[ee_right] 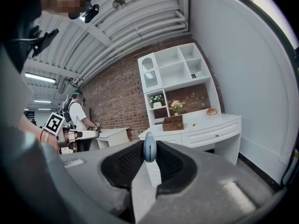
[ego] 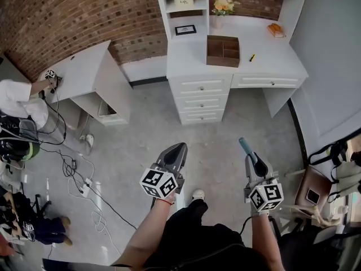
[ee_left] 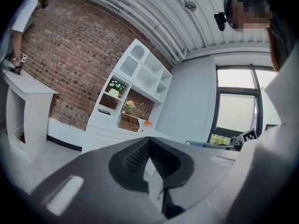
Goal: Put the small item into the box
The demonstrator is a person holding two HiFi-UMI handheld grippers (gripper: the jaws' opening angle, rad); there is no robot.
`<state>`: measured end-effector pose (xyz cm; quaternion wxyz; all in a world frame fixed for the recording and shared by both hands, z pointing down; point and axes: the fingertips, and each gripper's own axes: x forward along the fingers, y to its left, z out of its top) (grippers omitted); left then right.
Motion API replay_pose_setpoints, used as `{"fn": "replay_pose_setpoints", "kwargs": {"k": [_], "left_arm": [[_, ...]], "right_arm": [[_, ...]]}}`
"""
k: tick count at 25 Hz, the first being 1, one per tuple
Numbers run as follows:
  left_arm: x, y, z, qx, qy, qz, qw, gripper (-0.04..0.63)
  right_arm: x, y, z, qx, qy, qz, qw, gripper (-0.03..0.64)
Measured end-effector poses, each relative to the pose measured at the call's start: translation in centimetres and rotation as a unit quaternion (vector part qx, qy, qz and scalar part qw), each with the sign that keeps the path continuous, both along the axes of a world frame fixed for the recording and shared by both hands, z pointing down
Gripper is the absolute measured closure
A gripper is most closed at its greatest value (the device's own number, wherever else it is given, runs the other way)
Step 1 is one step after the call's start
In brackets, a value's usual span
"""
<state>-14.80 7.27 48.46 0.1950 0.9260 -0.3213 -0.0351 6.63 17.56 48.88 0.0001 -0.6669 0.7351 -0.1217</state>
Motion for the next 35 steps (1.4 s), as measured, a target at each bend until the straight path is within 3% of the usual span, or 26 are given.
{"fn": "replay_pose_setpoints", "kwargs": {"k": [9, 23, 35], "left_arm": [[0.8, -6.4, 0.5, 0.004, -0.001, 0.013, 0.9999, 0.594], [3.2, -11.8, 1.9, -0.008, 0.001, 0.021, 0.9998, 0.594], [7.0, -20.7, 0.9, 0.004, 0.001, 0.001, 1.0, 0.594]], "right_arm": [[0.7, -6.5, 0.3, 0.01, -0.005, 0.012, 1.0, 0.545], [3.2, -11.7, 1.3, -0.003, -0.007, 0.021, 1.0, 0.544], [7.1, -22.2, 1.0, 0.007, -0.011, 0.0, 1.0, 0.543]]}}
